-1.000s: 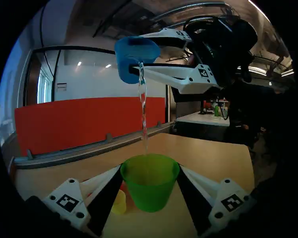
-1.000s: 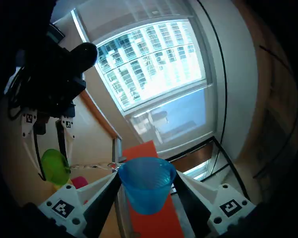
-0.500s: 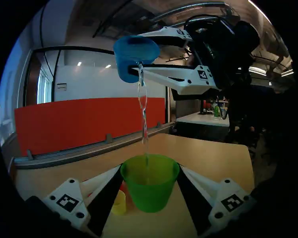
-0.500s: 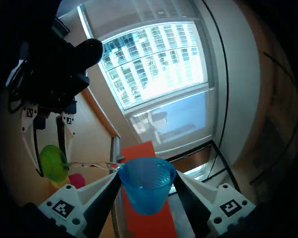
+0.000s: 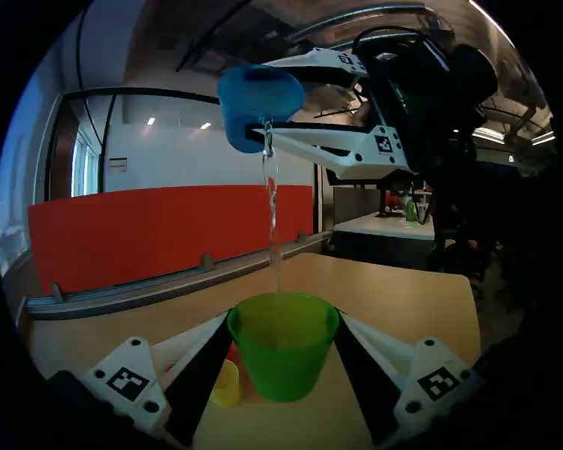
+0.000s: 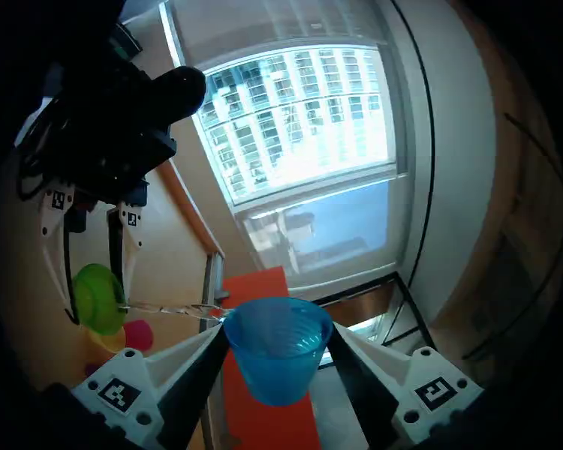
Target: Pour water
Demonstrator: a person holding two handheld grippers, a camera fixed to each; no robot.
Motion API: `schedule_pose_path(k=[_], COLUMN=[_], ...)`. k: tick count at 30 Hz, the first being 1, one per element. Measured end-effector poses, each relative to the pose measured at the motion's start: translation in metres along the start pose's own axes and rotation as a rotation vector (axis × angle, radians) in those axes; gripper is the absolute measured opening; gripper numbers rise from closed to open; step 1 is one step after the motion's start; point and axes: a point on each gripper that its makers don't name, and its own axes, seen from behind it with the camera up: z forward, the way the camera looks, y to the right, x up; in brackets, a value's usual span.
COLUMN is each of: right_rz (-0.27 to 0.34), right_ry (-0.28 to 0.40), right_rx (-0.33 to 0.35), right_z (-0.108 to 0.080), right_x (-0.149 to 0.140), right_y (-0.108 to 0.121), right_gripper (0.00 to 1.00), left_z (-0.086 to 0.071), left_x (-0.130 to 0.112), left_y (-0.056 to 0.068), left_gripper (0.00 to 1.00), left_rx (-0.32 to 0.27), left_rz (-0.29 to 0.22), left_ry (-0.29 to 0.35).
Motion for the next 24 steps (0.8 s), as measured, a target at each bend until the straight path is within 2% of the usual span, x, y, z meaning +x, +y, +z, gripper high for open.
schedule_pose_path(k=[24], right_rz=[-0.090], right_ry=[0.004], right_rx=[-0.011], right_z=[-0.0010], right_x=[0.0073], right_y=[0.0024], right_gripper=[0.91], left_z=[0.0000], left_x=[0.0008], left_y=[0.0015], left_gripper=[0.89], left_rx=[0.001], left_rz=[0.004], left_ry=[-0.004])
